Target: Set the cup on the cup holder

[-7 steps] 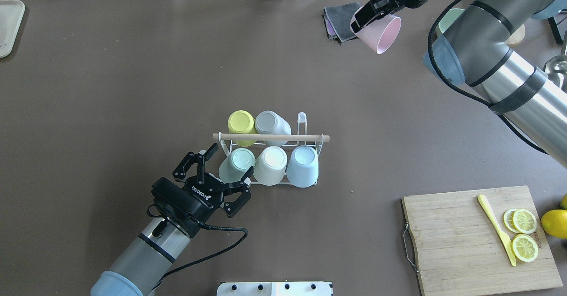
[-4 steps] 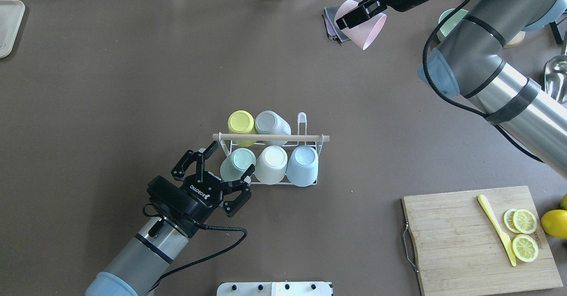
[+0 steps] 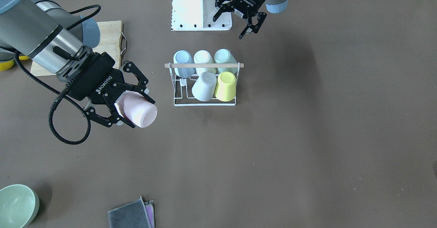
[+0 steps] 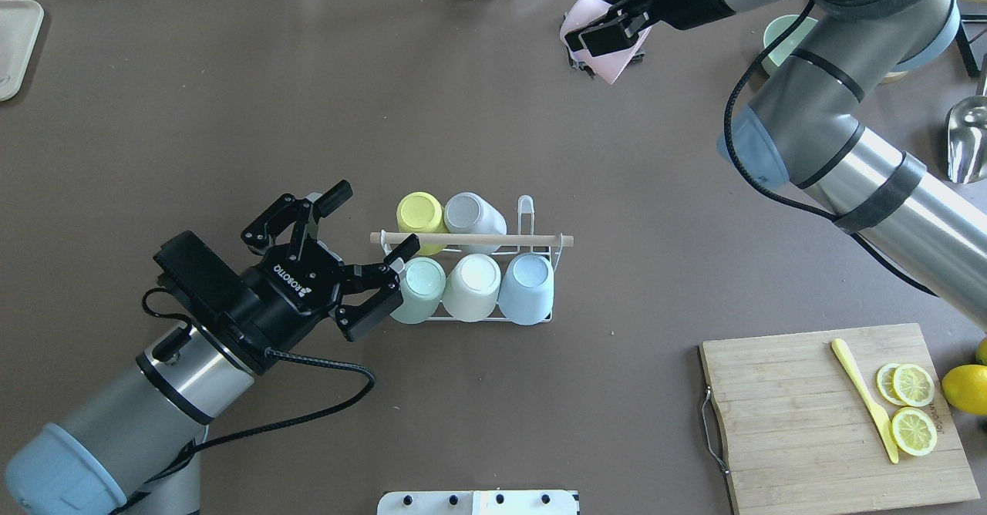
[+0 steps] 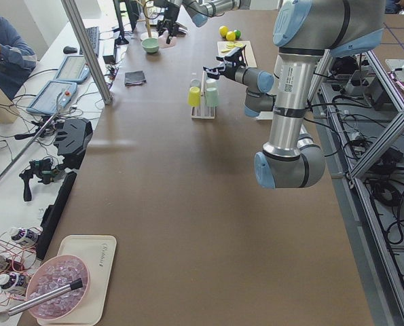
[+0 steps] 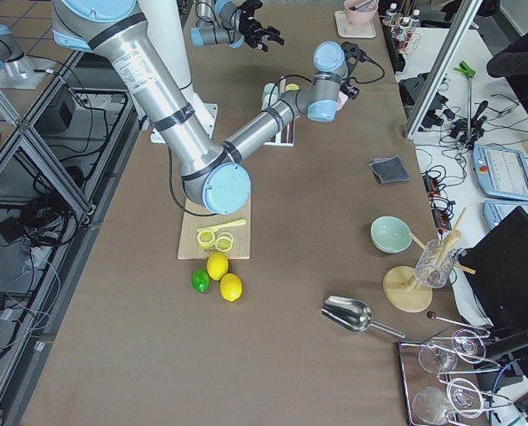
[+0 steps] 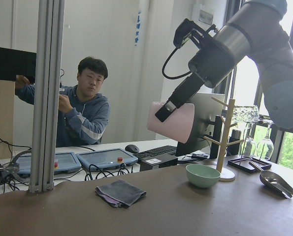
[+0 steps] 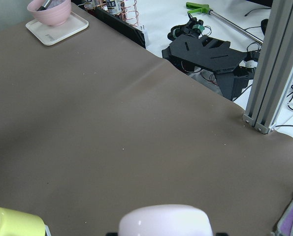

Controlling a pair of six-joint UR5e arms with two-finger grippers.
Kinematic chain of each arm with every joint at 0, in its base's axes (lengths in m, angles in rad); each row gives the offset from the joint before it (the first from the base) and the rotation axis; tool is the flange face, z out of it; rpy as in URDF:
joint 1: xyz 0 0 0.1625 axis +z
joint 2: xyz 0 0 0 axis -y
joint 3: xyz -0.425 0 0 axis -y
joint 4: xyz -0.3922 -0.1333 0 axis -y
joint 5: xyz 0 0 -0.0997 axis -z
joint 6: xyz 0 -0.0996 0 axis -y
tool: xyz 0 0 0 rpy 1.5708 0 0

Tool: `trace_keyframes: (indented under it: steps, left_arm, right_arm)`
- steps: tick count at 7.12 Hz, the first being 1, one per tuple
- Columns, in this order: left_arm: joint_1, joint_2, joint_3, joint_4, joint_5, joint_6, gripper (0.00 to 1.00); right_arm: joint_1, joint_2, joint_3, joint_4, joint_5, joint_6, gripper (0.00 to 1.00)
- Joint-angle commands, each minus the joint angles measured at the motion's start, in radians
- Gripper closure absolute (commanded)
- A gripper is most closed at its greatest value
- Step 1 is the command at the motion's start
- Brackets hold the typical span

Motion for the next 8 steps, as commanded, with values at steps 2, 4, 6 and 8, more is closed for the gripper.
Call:
trace_keyframes:
  steps: [2, 4, 6, 8]
  left_arm:
    - [-0.157, 0.014, -0.151, 0.484, -0.210, -0.140, 0.01]
    - [-0.344, 0.019, -0.151, 0.668, -0.526, -0.215, 0.01]
    - [-0.543, 0.063, -0.117, 0.874, -0.793, -0.312, 0.01]
    - [-0.825, 0.143, 0.011, 0.958, -1.164, -0.342, 0.01]
  right_arm:
    - [-0.032, -0.045, -0.042, 0.256, -0.065, 0.009, 1.00]
    - [-0.085, -0.042, -0.087, 0.380, -0.158, 0.043, 1.00]
    - [-0.110, -0.071, -0.104, 0.537, -0.180, 0.101, 1.00]
    - [-0.113, -0.077, -0.105, 0.664, -0.177, 0.201, 1.00]
